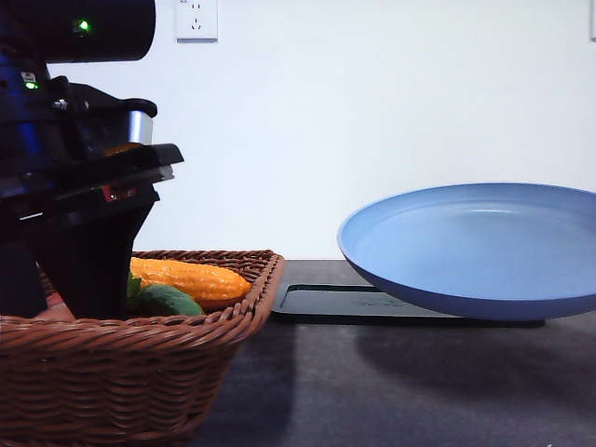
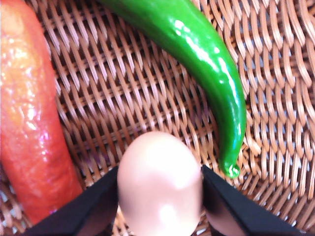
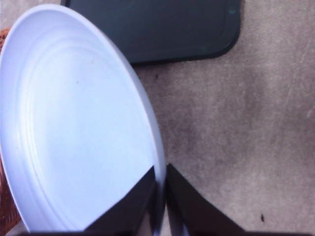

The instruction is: Transfer egg from basket to plate and serve

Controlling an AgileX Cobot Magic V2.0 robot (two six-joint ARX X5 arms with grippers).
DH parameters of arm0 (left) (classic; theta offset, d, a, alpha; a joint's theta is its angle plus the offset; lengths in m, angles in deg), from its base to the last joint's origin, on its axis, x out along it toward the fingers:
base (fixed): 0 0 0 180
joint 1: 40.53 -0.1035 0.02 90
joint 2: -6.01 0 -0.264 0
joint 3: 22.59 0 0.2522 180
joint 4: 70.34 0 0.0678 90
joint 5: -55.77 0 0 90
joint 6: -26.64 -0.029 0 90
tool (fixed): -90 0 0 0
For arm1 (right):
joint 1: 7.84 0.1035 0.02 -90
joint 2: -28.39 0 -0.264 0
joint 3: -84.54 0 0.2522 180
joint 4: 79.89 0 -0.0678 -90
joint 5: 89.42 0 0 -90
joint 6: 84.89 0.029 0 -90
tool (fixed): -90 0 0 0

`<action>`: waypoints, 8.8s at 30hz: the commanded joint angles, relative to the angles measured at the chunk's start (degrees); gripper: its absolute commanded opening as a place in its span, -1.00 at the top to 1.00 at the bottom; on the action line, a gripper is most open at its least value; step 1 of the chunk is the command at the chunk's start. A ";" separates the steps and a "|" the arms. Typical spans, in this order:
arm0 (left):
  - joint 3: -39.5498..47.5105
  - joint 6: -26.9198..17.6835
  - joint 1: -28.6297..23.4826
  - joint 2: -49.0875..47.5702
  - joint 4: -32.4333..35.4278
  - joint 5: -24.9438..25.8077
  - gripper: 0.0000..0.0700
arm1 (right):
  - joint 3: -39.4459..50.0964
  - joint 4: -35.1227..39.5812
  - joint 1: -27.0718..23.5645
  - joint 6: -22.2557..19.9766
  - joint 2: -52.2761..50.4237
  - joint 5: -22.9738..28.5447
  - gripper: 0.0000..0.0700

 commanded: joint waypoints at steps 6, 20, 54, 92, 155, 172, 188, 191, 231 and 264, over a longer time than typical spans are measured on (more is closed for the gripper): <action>-6.84 -3.10 0.63 -1.00 0.24 0.17 0.52 | -0.94 0.30 -0.07 1.23 0.19 -0.92 1.00; -19.95 -3.45 7.72 -1.00 12.57 8.66 0.52 | -1.29 -3.81 0.79 1.92 0.24 -8.26 1.00; -19.95 -10.77 16.11 14.29 17.12 8.15 0.18 | -1.29 -8.36 7.23 0.37 0.24 -8.60 1.00; -27.03 -10.40 12.27 -5.10 3.27 1.95 -0.22 | -9.05 -9.48 6.95 -4.56 15.42 -10.94 1.00; -27.03 -22.77 5.97 -16.95 -7.99 -24.85 1.00 | -54.36 -29.85 1.08 -17.41 45.34 -7.52 1.00; -20.49 -20.74 -12.48 -18.78 -5.10 -15.97 1.00 | -30.36 -15.70 20.57 -10.56 10.87 16.87 1.00; 14.57 -6.33 -12.39 -45.41 17.15 -14.12 1.00 | 1.94 19.69 30.46 -5.87 -9.54 35.48 1.00; 17.44 -4.05 -12.39 -48.21 17.79 -14.10 1.00 | 6.81 27.35 30.75 -3.27 -9.41 35.49 1.00; 28.15 -18.21 -35.00 -75.96 17.01 -15.24 1.00 | 8.31 29.16 30.73 -1.29 -9.22 35.51 1.00; 44.47 -16.35 -39.84 -76.65 27.36 -6.23 1.00 | 8.31 29.16 30.73 -1.29 -9.22 35.52 1.00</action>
